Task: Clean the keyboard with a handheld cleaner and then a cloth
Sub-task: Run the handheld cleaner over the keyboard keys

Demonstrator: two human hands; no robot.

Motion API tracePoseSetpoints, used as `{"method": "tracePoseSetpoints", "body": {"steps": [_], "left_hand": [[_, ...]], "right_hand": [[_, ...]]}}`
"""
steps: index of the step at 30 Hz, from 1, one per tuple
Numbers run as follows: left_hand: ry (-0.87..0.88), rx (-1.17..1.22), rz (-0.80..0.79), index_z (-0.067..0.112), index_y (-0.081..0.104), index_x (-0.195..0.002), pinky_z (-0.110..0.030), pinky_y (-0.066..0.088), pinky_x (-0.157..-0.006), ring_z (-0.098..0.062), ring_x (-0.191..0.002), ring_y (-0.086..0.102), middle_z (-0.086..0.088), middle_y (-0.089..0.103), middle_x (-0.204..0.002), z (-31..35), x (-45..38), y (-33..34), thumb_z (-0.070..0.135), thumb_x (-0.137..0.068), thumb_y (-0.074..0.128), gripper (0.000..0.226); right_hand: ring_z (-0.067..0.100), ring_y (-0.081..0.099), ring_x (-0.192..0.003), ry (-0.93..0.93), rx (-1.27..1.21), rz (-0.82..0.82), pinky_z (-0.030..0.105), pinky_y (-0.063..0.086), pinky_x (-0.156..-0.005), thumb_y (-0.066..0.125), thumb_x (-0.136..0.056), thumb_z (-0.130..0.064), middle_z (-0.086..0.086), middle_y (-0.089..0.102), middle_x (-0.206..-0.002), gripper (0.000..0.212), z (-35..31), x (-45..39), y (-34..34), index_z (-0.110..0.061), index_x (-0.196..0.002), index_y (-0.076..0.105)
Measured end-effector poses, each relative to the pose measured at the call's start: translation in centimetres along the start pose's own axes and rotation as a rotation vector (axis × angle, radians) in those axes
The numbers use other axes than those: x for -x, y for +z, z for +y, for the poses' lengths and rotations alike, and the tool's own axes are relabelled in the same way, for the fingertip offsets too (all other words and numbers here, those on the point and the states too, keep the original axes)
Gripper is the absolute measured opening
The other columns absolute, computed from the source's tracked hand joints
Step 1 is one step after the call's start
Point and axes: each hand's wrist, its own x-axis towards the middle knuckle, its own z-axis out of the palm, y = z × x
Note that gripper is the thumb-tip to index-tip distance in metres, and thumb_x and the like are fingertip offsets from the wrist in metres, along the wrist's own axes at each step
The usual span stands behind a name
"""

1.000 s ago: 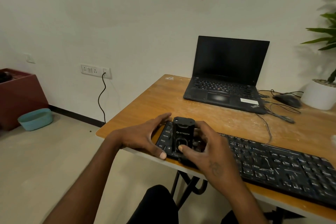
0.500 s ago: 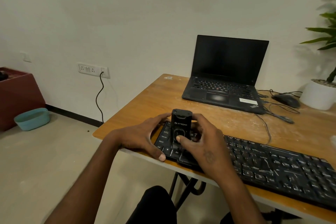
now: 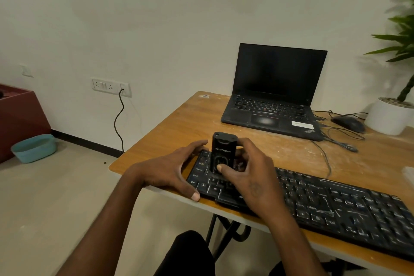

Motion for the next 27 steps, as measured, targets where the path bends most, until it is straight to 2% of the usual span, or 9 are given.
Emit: {"method": "tracePoseSetpoints", "body": {"steps": [2, 5, 8, 11, 15, 19, 21, 24, 27], "left_hand": [[0.006, -0.005, 0.001, 0.062, 0.009, -0.158, -0.035, 0.043, -0.119, -0.005, -0.146, 0.037, 0.02, 0.029, -0.162, 0.0, 0.0, -0.1, 0.043, -0.065, 0.098, 0.131], [0.004, 0.005, -0.008, 0.061, 0.007, -0.159, -0.033, 0.043, -0.118, -0.003, -0.145, 0.037, 0.021, 0.029, -0.16, -0.2, 0.0, -0.1, 0.037, -0.066, 0.099, 0.132], [0.008, 0.01, -0.012, 0.058, 0.007, -0.16, -0.029, 0.042, -0.118, 0.001, -0.144, 0.036, 0.027, 0.029, -0.158, -0.4, 0.1, -0.1, 0.031, -0.069, 0.099, 0.133], [0.009, 0.014, -0.01, 0.059, 0.007, -0.16, -0.031, 0.042, -0.119, 0.0, -0.145, 0.036, 0.026, 0.028, -0.159, -0.5, 0.0, -0.2, 0.032, -0.069, 0.099, 0.133], [0.005, -0.006, -0.008, 0.06, 0.006, -0.159, -0.025, 0.044, -0.114, 0.0, -0.143, 0.037, 0.023, 0.027, -0.159, -0.5, -0.1, -0.1, 0.033, -0.069, 0.099, 0.132], [0.01, -0.01, 0.006, 0.058, 0.006, -0.16, -0.026, 0.044, -0.114, -0.002, -0.145, 0.037, 0.021, 0.027, -0.162, -0.4, -0.1, 0.0, 0.037, -0.068, 0.099, 0.132], [0.012, 0.003, 0.001, 0.059, 0.007, -0.159, -0.026, 0.044, -0.115, -0.001, -0.144, 0.037, 0.022, 0.028, -0.161, -0.4, -0.1, -0.1, 0.035, -0.069, 0.1, 0.132], [0.022, 0.006, 0.006, 0.061, 0.008, -0.159, -0.034, 0.042, -0.121, -0.002, -0.147, 0.036, 0.022, 0.028, -0.162, -0.5, -0.1, 0.0, 0.038, -0.066, 0.1, 0.133], [0.019, 0.005, 0.01, 0.062, 0.008, -0.158, -0.037, 0.039, -0.123, -0.002, -0.148, 0.033, 0.023, 0.027, -0.163, -0.5, -0.1, 0.0, 0.04, -0.065, 0.101, 0.133]], "right_hand": [[-0.001, 0.066, -0.088, -0.016, -0.004, -0.017, 0.028, 0.062, -0.069, 0.079, -0.084, -0.023, -0.014, 0.068, -0.104, 0.051, 0.0, -0.7, 0.7, -0.033, -0.129, 0.055], [-0.009, 0.064, -0.09, -0.006, -0.006, -0.014, 0.02, 0.059, -0.065, 0.078, -0.084, -0.02, -0.017, 0.066, -0.106, 0.052, 0.5, -0.5, -0.3, -0.034, -0.129, 0.055], [-0.004, 0.065, -0.091, 0.04, -0.032, 0.026, 0.014, 0.055, -0.062, 0.078, -0.084, -0.015, -0.015, 0.063, -0.11, 0.056, 1.5, 0.4, -2.5, -0.035, -0.13, 0.054], [-0.009, 0.062, -0.091, 0.046, 0.007, 0.058, 0.009, 0.053, -0.062, 0.078, -0.084, -0.015, -0.021, 0.059, -0.106, 0.056, 1.7, 0.6, -3.0, -0.036, -0.129, 0.053], [-0.004, 0.066, -0.084, 0.028, 0.025, 0.015, 0.024, 0.06, -0.066, 0.078, -0.084, -0.02, -0.021, 0.063, -0.1, 0.053, 0.7, -0.7, -0.6, -0.033, -0.131, 0.055], [0.0, 0.066, -0.09, -0.017, 0.046, -0.012, 0.027, 0.061, -0.071, 0.078, -0.084, -0.023, -0.014, 0.068, -0.107, 0.051, 0.4, -2.0, 1.0, -0.034, -0.128, 0.055], [-0.002, 0.066, -0.089, -0.001, 0.032, -0.016, 0.027, 0.061, -0.071, 0.078, -0.084, -0.021, -0.014, 0.068, -0.107, 0.05, 0.6, -1.9, 0.2, -0.033, -0.128, 0.056], [-0.011, 0.065, -0.085, 0.053, -0.023, 0.004, 0.018, 0.057, -0.062, 0.077, -0.085, -0.013, -0.012, 0.066, -0.111, 0.056, 1.7, -1.1, -2.3, -0.029, -0.133, 0.055], [-0.005, 0.065, -0.091, 0.063, -0.006, 0.035, 0.017, 0.056, -0.063, 0.078, -0.084, -0.013, -0.008, 0.065, -0.117, 0.055, 2.3, -0.5, -3.7, -0.033, -0.129, 0.055]]}}
